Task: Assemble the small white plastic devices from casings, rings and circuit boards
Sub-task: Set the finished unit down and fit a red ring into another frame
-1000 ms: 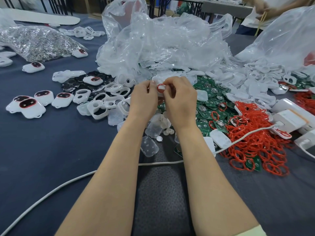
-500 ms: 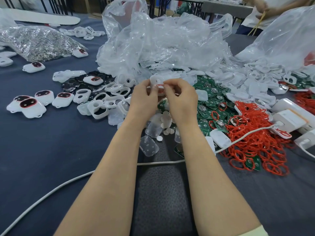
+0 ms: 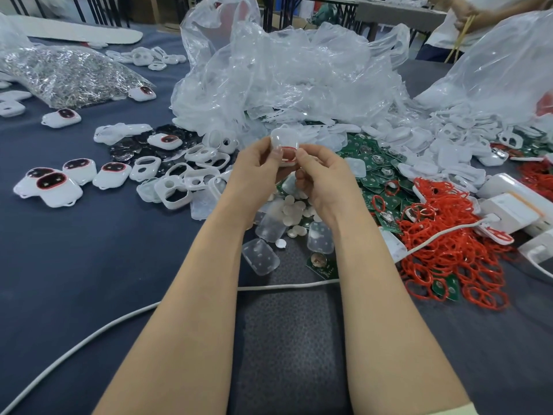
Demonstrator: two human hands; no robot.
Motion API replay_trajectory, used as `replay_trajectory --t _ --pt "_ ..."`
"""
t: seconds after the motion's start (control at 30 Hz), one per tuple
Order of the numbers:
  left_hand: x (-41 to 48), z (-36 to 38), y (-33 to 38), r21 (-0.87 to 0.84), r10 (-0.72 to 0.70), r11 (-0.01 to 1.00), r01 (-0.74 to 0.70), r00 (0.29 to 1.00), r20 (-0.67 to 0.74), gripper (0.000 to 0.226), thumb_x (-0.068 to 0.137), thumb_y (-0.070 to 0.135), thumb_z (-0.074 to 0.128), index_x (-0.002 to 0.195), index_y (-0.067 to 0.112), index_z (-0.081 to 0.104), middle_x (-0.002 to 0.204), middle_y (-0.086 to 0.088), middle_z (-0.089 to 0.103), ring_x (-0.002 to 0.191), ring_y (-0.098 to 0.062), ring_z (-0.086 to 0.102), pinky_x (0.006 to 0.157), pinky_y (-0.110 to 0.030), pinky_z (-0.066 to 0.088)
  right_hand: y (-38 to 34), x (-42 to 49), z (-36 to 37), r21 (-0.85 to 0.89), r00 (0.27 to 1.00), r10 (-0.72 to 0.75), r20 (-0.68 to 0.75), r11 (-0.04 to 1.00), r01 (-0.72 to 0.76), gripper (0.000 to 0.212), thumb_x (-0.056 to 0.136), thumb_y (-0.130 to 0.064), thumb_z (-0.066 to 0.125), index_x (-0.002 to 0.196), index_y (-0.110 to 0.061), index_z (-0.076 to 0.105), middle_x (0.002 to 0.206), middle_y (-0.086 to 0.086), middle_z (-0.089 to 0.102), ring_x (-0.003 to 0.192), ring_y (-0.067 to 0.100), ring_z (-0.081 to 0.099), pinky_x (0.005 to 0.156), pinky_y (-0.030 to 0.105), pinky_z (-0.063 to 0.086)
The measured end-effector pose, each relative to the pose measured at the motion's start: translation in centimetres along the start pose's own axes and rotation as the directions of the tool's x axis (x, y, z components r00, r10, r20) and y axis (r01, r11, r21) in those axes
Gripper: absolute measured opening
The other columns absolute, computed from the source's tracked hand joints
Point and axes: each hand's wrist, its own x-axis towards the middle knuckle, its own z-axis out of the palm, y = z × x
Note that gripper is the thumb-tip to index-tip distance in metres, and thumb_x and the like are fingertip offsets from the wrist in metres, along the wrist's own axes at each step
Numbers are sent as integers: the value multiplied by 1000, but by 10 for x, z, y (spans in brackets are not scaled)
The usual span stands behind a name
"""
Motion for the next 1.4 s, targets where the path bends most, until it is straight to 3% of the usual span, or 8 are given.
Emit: replay_trajectory --t 0.3,0.5,0.67,0.77,0.87,1.1,1.2,1.4 --pt "-1 0 1 10 15 1000 -15 1000 -28 24 102 6 40 105 11 63 104 -10 71 97 -17 69 83 -21 54 3 2 4 -171 994 -110 -3 979 108 14 95 -11 55 87 -22 57 66 -3 52 47 0 47 46 15 40" --pt "0 1 0 -68 -37 997 33 998 -56 25 102 6 39 104 8 64 102 -12 70 94 -17 69 84 -23 55 2 -2 7 -30 1000 -1 12 1000 2 7 96 -14 54 92 -17 59 71 1 51 48 2 47 47 18 42" --pt "3 3 -3 -1 -34 999 34 986 -163 22 101 6 41 113 9 59 99 -9 69 92 -17 69 79 -22 56 4 -6 12 -492 936 -334 -110 836 241 10 91 -19 62 99 -13 63 78 -4 61 63 -2 54 64 13 43" --pt "5 1 -6 129 35 992 -11 982 -187 20 101 8 42 110 11 60 99 -5 69 88 -11 68 78 -21 55 5 -9 16 -604 904 -423 -72 739 298 5 87 -16 66 86 -15 61 82 0 62 72 8 54 64 8 37" --pt "5 3 -6 138 36 990 -14 987 -158 24 102 11 40 93 16 61 100 -11 70 95 -22 68 87 -32 55 5 -9 17 -597 901 -422 -103 751 283 9 87 -12 64 82 -15 57 74 -2 57 67 7 50 62 10 36" --pt "6 2 -5 89 15 996 3 978 -208 26 102 11 42 84 20 59 90 -5 69 90 -21 69 81 -29 57 3 -12 19 -647 870 -490 -53 681 344 2 88 -5 58 88 -4 59 81 10 60 77 22 54 71 30 40" --pt "5 2 -4 63 -7 998 21 975 -223 25 101 12 43 84 20 60 88 -2 68 84 -14 69 72 -20 56 2 -12 21 -612 884 -463 -59 717 334 3 88 -5 60 86 -6 59 77 3 58 74 17 53 70 26 42" --pt "4 3 -3 113 -10 993 30 985 -170 16 100 18 49 99 13 63 99 -9 71 96 -21 69 92 -40 55 0 -13 17 -587 900 -427 -83 751 302 9 88 -7 62 82 -12 58 67 -10 52 61 1 48 61 13 40"
